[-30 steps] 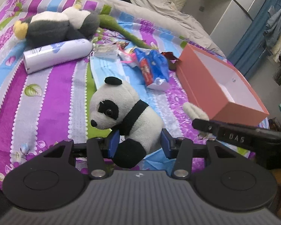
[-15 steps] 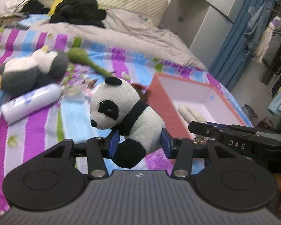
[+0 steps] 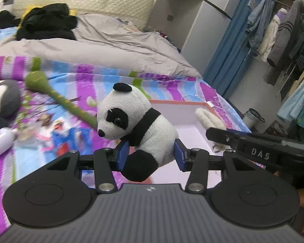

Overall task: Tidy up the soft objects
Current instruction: 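Lower both toys into the pink box and open both grippers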

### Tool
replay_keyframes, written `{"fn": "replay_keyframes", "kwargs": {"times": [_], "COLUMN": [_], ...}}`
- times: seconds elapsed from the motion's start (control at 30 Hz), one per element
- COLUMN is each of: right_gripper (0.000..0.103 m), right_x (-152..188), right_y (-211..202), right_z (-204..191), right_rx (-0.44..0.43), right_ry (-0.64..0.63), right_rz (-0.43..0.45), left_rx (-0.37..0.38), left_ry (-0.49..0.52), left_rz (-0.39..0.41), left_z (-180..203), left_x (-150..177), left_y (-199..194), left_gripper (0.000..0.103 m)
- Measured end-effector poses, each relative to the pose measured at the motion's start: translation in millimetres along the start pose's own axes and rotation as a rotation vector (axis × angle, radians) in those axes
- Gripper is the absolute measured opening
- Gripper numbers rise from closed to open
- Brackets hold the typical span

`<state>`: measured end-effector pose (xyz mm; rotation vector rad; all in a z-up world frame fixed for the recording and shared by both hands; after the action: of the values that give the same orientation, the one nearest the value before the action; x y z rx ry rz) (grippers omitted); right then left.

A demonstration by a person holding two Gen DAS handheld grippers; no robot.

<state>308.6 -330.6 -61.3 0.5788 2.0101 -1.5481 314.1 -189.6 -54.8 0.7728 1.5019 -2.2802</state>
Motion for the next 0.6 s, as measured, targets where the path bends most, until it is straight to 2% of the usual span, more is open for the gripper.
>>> {"fn": "replay_keyframes", "kwargs": {"times": [0.17, 0.3, 0.5, 0.6], "right_gripper": [0.023, 0.023, 0.024, 0.026], "right_x": [-1, 4, 22, 29], "right_y": [30, 56, 90, 98], "right_z": [55, 90, 115, 123], "right_rx": [0.061, 0.084, 0.097, 0.091], "right_ry": [0.075, 0.136, 0.174, 0.192], "right_rz": [-0.06, -0.121, -0.212, -0.228], "left_rx": [0.028, 0.039, 0.044, 0.044], "left_ry": [0.03, 0.062, 0.048, 0.027], "left_rz": [-0.064, -0.153, -0.263, -0.284], "left_z": [28, 44, 48, 46], "left_x": [-26, -35, -31, -28], "left_y": [64, 114, 168, 182], "left_gripper": [0.053, 0.053, 0.055, 0.056]}}
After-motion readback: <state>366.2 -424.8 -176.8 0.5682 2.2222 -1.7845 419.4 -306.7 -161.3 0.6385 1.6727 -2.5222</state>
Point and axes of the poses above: each gripper's, at about its wrist camera, not at the fingertips, and y roughly the way its jaws point, z to its right, x to its underside, the point moved 8 cm from there along y, roughly the way its jaws point, and after that the axes turned 14 degrees about -z, right-handed, at the moved point
